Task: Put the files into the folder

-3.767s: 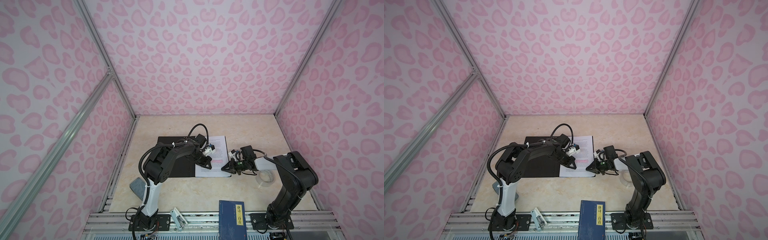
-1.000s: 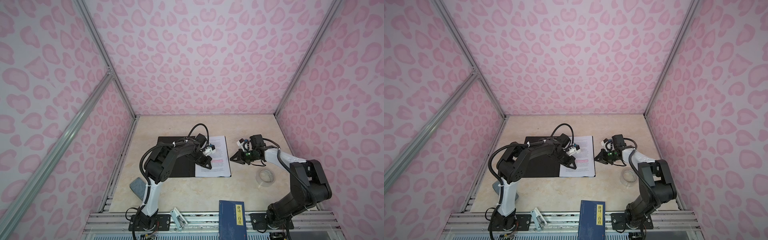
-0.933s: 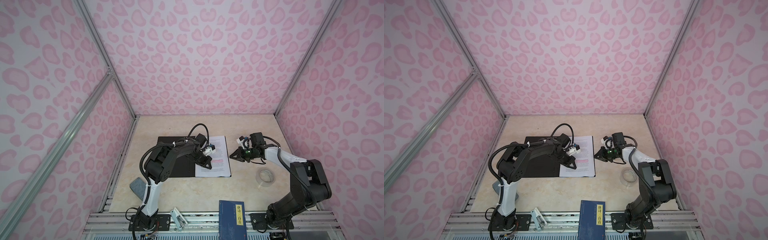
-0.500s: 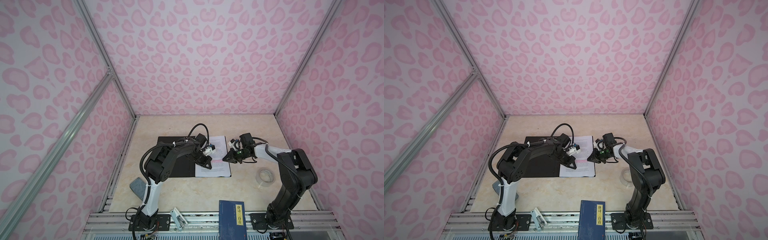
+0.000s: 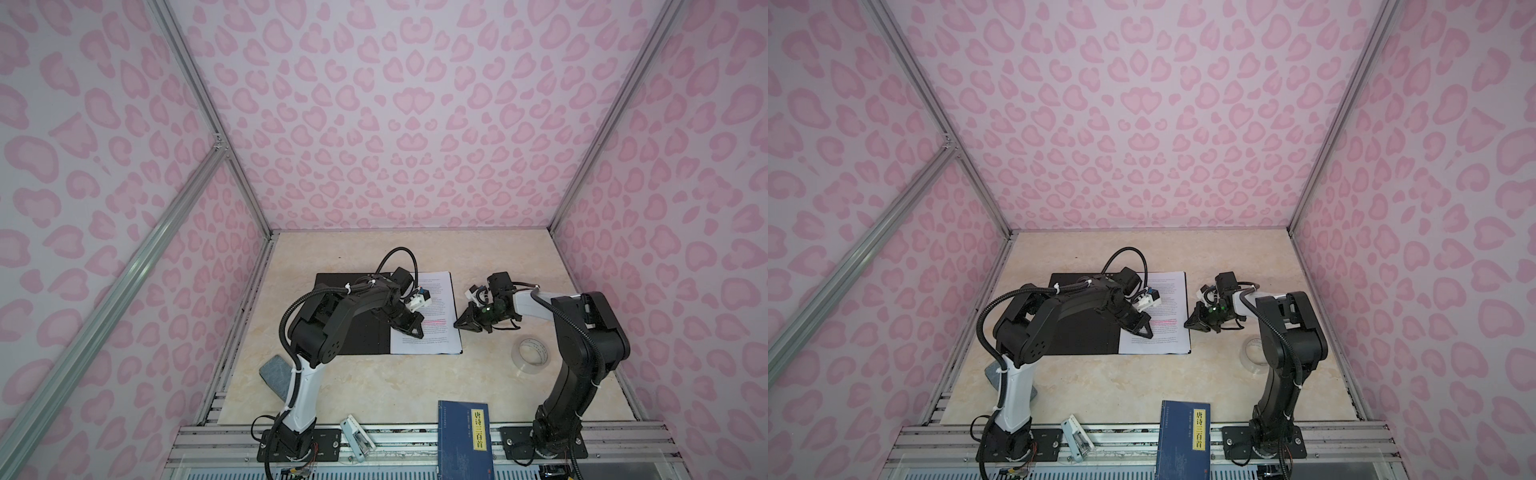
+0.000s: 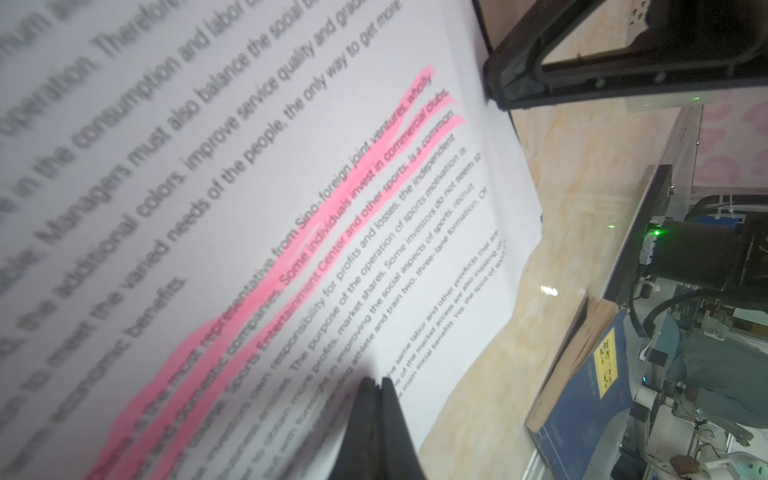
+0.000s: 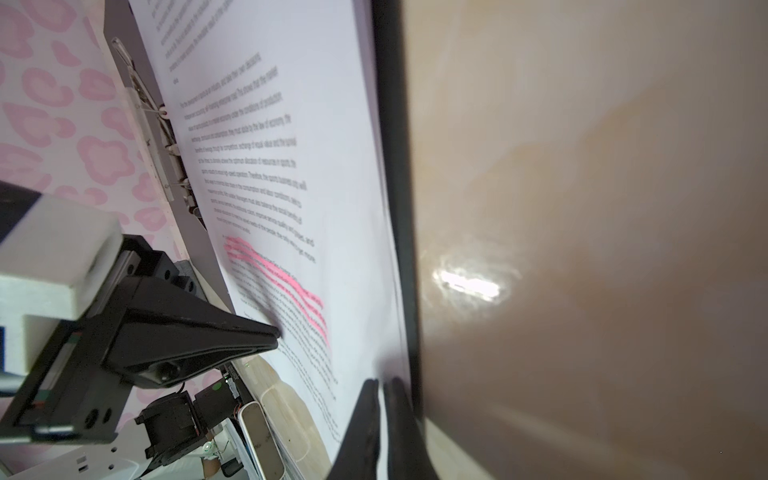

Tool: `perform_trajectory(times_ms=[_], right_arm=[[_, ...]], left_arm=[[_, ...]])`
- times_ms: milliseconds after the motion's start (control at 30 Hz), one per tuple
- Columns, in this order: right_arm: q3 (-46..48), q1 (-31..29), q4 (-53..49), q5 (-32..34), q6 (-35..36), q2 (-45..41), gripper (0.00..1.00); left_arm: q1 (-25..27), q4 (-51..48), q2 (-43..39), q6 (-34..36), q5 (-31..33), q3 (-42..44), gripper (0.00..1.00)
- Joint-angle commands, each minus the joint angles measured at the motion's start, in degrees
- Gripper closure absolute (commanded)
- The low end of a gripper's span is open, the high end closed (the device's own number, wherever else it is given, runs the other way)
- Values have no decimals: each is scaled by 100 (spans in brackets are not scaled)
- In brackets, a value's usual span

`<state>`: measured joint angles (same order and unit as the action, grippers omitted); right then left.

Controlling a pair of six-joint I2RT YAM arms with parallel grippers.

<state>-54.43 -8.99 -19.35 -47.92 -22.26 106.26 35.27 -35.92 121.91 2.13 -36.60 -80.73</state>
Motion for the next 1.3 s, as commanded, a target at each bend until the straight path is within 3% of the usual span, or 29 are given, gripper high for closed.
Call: perform_trajectory(times_ms=[0,333,667,1000,1267], right_arm=[[-35,38,-343,388,187,-42,89],[257,-350,-249,130,-200,-1221,88],[633,-1347,400,176,-630,-1008,88],[969,-1266,564,334,-512,-493,88],[1192,-802,536,477,-346,-281,89]], left_arm=[[15,-519,132,77,971,97,96],[7,-538,142,77,955,84,96],[7,-534,177,66,960,92,96],[7,-556,208,68,952,75,96],[-2,-583,209,121,1004,99,96]])
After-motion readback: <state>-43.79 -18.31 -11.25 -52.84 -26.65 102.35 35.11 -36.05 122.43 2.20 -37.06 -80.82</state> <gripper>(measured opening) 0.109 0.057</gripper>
